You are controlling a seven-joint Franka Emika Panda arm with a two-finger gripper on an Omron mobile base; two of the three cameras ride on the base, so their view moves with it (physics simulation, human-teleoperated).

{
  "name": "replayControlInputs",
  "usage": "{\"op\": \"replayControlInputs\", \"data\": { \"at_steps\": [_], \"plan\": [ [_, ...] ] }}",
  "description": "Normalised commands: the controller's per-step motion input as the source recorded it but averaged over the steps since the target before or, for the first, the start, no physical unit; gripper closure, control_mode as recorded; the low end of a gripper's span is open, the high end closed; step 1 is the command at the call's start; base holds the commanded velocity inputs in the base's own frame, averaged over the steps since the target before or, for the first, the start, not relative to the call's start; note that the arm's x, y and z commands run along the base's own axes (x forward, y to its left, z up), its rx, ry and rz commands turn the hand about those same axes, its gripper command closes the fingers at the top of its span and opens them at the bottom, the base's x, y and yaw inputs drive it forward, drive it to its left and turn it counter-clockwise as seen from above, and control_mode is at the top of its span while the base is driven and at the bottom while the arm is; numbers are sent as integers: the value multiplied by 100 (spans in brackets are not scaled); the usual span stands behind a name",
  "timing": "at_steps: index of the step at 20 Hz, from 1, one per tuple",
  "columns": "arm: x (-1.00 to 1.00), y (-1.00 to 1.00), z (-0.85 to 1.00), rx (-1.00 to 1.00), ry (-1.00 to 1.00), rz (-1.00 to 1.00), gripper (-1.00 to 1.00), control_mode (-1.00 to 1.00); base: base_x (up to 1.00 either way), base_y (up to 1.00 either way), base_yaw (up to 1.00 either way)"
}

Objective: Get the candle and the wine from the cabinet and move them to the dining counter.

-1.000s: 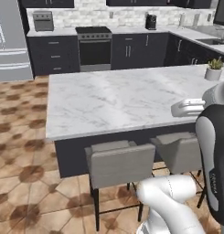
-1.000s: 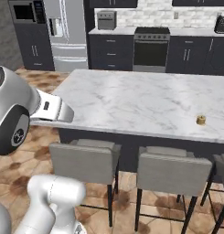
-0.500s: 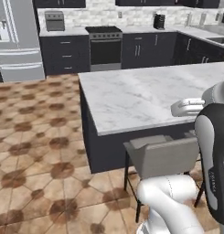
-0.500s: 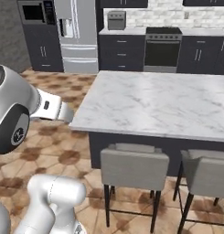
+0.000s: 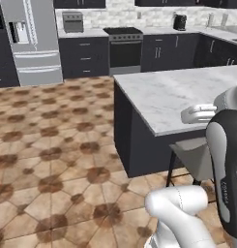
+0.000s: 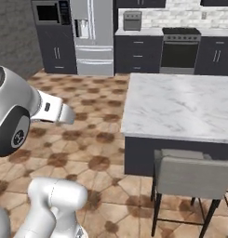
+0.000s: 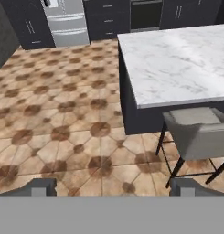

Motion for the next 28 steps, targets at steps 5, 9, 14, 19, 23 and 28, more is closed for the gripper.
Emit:
{"op": "replayControlInputs", "data": {
  "at_steps": [5,9,14,19,23,28],
  "plan": [
    [0,0,0,0,0,0,-100,100,46,100,-12],
    [0,0,0,0,0,0,-100,100,89,100,-17],
    [0,0,0,0,0,0,-100,100,100,100,-17],
    [0,0,0,0,0,0,-100,100,100,100,-18],
    [0,0,0,0,0,0,-100,100,100,100,-14],
    [0,0,0,0,0,0,-100,100,100,100,-16]
  ]
}}
